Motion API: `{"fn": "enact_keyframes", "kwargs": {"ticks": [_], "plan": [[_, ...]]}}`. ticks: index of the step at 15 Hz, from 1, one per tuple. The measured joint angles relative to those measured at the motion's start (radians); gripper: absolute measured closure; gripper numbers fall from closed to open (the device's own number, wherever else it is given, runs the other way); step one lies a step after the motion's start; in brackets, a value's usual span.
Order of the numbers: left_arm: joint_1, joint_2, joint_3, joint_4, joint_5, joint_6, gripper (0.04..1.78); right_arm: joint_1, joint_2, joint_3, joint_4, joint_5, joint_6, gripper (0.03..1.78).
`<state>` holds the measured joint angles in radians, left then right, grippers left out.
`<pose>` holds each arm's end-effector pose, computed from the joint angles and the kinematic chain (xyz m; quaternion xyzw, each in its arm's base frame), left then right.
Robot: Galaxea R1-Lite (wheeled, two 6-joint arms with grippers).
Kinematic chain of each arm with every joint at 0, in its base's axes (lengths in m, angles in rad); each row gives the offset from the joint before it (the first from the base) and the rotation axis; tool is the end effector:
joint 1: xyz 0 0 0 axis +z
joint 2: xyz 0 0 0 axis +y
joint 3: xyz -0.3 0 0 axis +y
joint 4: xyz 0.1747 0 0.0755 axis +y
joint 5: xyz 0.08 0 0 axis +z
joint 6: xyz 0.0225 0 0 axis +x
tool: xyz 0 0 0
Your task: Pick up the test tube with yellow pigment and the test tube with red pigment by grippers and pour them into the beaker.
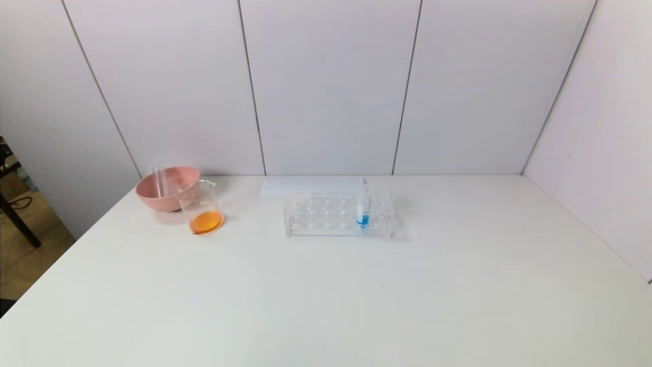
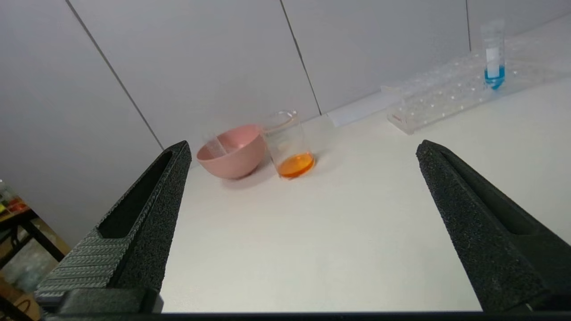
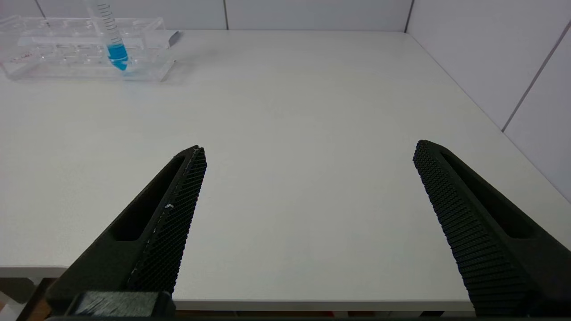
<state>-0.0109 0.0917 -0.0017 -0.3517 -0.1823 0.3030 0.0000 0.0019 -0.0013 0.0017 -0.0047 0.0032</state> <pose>-0.0194 -0.0039 0.1134 0.1600 -0.1429 -0.0749 0.9738 -0.0228 -0.0001 0.0757 0.0016 0.0011 -0.0024 1.0000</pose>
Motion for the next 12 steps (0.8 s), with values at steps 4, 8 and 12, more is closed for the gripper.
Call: {"fn": "enact_keyframes", "kwargs": {"ticks": [4,8,12], "plan": [[0.003,-0.045,0.001,0.160,0.007,-0.043,0.06,0.000,0.000,0.000,0.000,0.000,0.000,0.11],[0.003,-0.074,0.002,0.226,0.059,-0.095,0.06,0.000,0.000,0.000,0.000,0.000,0.000,0.11],[0.003,-0.089,0.002,0.299,0.100,-0.101,0.06,0.000,0.000,0.000,0.000,0.000,0.000,0.11]]}}
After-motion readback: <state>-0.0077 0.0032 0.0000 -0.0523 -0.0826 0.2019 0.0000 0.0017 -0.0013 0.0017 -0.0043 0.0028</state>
